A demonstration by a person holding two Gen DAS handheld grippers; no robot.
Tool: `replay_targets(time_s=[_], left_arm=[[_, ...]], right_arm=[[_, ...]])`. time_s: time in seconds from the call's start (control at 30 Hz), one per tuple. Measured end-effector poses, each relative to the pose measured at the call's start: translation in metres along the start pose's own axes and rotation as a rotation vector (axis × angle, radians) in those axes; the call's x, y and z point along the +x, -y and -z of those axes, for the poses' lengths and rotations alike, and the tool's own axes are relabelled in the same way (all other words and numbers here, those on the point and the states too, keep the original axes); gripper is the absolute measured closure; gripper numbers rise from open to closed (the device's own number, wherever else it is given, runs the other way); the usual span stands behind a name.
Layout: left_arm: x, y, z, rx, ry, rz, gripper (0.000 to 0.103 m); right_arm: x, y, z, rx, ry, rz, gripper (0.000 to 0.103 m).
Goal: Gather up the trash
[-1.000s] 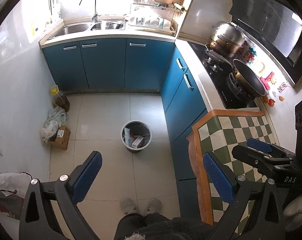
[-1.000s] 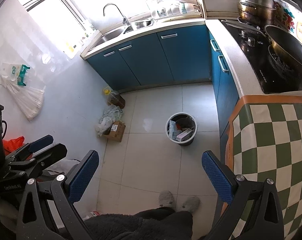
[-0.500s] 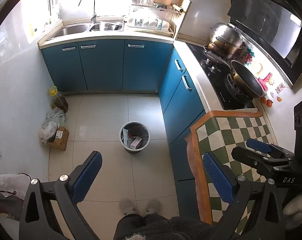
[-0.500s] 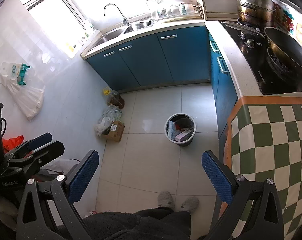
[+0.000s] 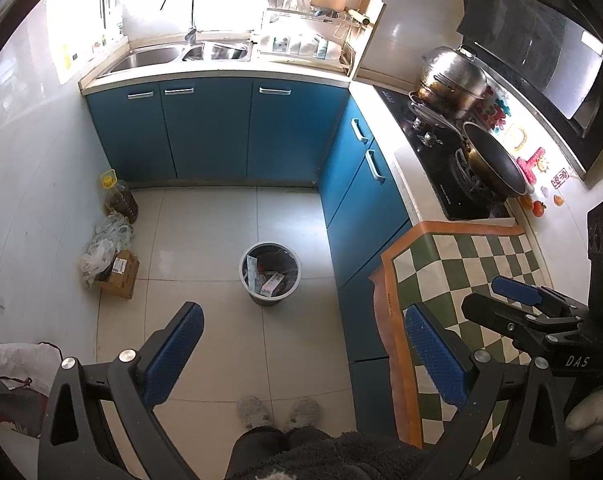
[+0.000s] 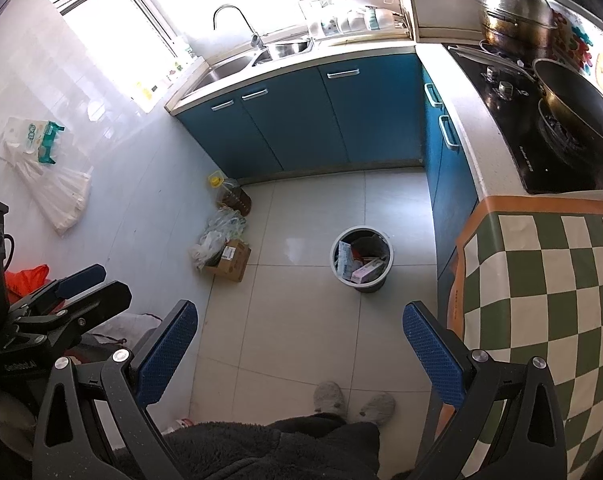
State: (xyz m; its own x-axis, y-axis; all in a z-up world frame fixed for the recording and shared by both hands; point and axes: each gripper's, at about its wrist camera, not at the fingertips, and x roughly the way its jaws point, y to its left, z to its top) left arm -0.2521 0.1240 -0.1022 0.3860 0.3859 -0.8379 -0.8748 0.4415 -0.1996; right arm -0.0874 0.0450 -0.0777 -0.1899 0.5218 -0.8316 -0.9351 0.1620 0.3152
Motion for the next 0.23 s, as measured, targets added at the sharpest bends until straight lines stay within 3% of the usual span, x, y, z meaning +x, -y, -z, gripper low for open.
replay_targets(time_s=[0.23], left_arm=[[-0.0023,-0.0054,0.0082,-0.035,-0.005,-0.001,0.000]], right_arm=[[0.0008,0.0005,0.0012,-0.003,-0.007,0.000,0.000]])
